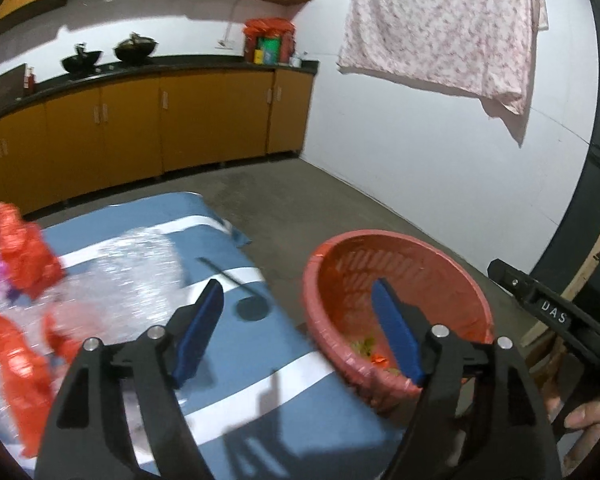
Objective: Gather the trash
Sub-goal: 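Carry both bags over the red basket and open both grippers to drop them, then return to the pile and grasp the bubble wrap with the right gripper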
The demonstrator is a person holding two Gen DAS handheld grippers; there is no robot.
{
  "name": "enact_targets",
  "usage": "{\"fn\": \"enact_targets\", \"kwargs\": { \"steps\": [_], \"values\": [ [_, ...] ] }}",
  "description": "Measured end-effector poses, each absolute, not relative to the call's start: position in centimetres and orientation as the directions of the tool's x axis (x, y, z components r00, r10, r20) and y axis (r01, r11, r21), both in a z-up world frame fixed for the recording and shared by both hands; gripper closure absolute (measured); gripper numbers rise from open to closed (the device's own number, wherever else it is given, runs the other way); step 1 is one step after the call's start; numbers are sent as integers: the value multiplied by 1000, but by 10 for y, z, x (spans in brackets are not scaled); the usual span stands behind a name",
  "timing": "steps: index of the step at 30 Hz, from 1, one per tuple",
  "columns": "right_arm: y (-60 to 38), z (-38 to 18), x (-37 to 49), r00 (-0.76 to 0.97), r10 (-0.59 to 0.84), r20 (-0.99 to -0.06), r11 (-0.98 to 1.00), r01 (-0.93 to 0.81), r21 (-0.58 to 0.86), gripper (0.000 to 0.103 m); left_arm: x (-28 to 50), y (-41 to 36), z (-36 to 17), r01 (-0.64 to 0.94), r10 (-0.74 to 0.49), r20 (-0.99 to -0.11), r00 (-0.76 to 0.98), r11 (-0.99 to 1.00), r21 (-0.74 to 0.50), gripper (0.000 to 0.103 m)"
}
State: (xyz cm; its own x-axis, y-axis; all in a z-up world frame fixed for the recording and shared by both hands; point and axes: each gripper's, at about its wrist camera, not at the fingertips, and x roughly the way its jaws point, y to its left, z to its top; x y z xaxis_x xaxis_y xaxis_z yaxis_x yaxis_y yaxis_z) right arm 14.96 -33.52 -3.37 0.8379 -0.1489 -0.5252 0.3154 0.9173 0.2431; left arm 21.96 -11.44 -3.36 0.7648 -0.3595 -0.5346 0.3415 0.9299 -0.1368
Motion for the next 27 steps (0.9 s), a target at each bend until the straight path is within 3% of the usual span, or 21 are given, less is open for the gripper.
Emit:
{"fn": "enact_targets", "kwargs": {
  "steps": [4,6,13,17,27],
  "values": [
    [-307,-25,149,850,-136,-508,939,274,207,23,194,-73,-26,274,-299,-514,804,953,-126,22],
    [-290,-23,148,855,-119,-504,951,244,191,22,182,-54,-24,238,-266,-505,821,964,-121,20],
    [-232,-24,151,856,3,-517,980,101,172,22,140,30,-22,40,-76,-493,867,996,-83,16],
    [-198,-30,160,834,88,-545,983,15,181,29,122,82,-34,-78,35,-509,860,995,-63,16],
    [-133,-51,185,786,151,-599,986,-73,153,34,101,152,-51,-247,177,-540,823,967,-59,14]
  ]
}}
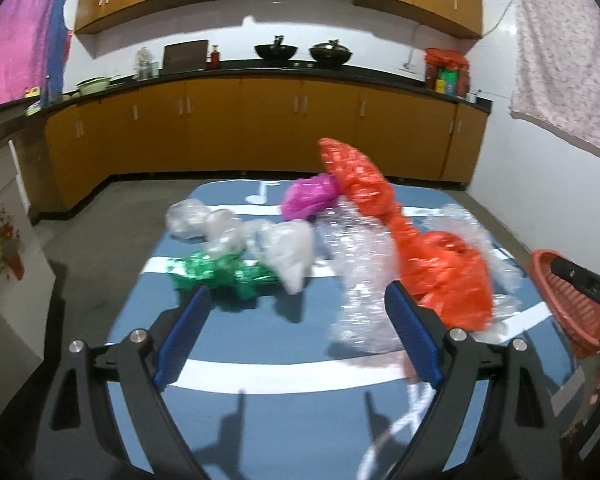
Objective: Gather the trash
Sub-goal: 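Return to the pile and grasp the bubble wrap with the right gripper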
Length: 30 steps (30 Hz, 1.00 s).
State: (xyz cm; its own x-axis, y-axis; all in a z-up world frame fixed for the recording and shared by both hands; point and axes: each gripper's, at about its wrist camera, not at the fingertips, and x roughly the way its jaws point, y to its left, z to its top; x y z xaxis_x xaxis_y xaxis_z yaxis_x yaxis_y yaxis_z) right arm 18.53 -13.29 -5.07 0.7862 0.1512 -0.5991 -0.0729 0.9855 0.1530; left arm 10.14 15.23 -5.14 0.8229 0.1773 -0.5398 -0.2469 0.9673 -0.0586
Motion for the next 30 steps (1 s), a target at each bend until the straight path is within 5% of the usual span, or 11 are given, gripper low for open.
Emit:
{"fn": "enact_targets", "kwargs": {
  "steps": [19,22,27,30],
  "values": [
    [-119,-92,252,687,160,-709,980,-27,195,37,109,194,-75,-341,257,-576,776,939,-39,12],
    [-112,-103,258,648,171,-742,983,-66,169,54,111,195,-77,-340,257,-577,775,940,-39,12],
    [-108,-114,257,620,163,-767,986,-88,139,66,112,197,-79,-344,256,-582,772,938,-44,12],
    [-106,-115,257,618,146,-773,989,-100,107,86,114,197,-79,-345,253,-583,772,937,-50,12]
  ]
}}
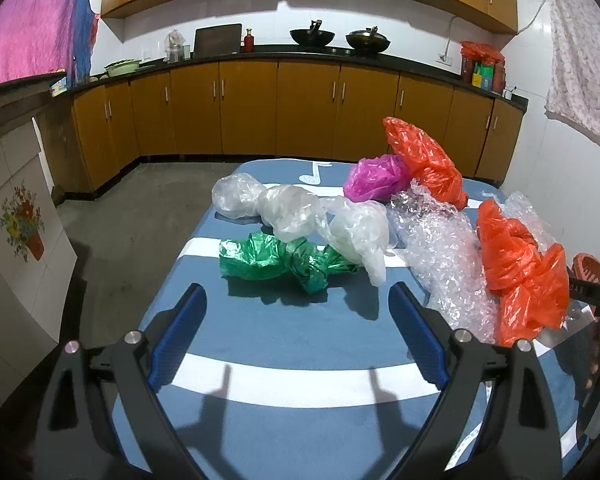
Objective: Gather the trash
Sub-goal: 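Return to the pile and grasp the bubble wrap with the right gripper, then grasp a red bag with the left gripper while the right gripper holds the bubble wrap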
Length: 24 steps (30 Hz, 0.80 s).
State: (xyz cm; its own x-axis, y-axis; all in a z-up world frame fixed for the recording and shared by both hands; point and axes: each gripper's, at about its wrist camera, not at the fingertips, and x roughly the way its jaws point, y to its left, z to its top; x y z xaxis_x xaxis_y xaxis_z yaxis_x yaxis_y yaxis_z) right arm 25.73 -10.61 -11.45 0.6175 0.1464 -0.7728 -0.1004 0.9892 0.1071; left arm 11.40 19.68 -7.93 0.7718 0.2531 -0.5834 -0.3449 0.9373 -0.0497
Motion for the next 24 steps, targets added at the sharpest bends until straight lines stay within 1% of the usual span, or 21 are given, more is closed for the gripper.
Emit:
{"fn": "enact_targets", "kwargs": {
  "steps": [1,4,13,24],
  "values": [
    [-106,-114,257,617,146,-773,989,-106,103,92,114,197,-79,-344,251,-582,773,937,-53,12],
    [-105,-113,253,628,134,-767,990,-120,74,96,115,196,-77,-341,248,-578,777,938,-56,12],
    [-112,-83,228,715,103,-692,993,-113,32,97,117,180,-65,-283,192,-554,810,956,-82,12],
    [-147,-55,202,769,99,-632,995,-74,66,98,131,124,-44,-143,62,-522,851,983,-116,13]
  ]
}}
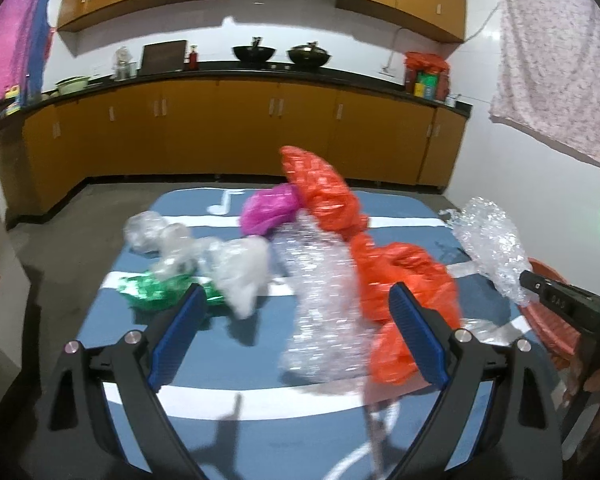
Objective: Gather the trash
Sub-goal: 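Grasp a red bag with the left gripper while the right gripper holds the bubble wrap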
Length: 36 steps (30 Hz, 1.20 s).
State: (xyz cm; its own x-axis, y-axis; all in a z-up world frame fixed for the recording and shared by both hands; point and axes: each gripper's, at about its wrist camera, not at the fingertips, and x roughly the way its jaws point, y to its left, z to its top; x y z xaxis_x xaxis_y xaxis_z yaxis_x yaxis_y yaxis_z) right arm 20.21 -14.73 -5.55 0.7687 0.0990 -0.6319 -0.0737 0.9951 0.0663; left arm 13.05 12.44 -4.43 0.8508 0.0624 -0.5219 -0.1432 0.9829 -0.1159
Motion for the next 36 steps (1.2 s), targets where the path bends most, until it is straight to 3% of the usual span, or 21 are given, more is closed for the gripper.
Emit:
{"fn": "enact_targets", "kwargs": {
  "steps": [8,14,17,21,24,36],
  "values": [
    [-181,-39,183,797,61,-601,997,-19,75,98,154,75,-47,-69,-21,-552,834,987,-143,13],
    [-205,-39,175,796,29,-605,996,27,84,98,178,44,-56,-58,-17,-603,797,993,-106,31],
    [-214,-40,172,795,21,-606,995,43,91,98,186,43,-64,-71,-13,-632,775,992,-107,44],
    [-222,-42,170,795,21,-606,993,55,106,98,190,40,-69,-48,-35,-657,753,993,-108,81],
    [-225,-41,168,799,24,-601,992,57,115,98,186,41,-66,-28,-59,-651,757,992,-123,90],
    [-234,-31,155,820,27,-572,990,58,130,98,168,45,-34,21,-106,-583,806,988,-150,96]
  ]
}}
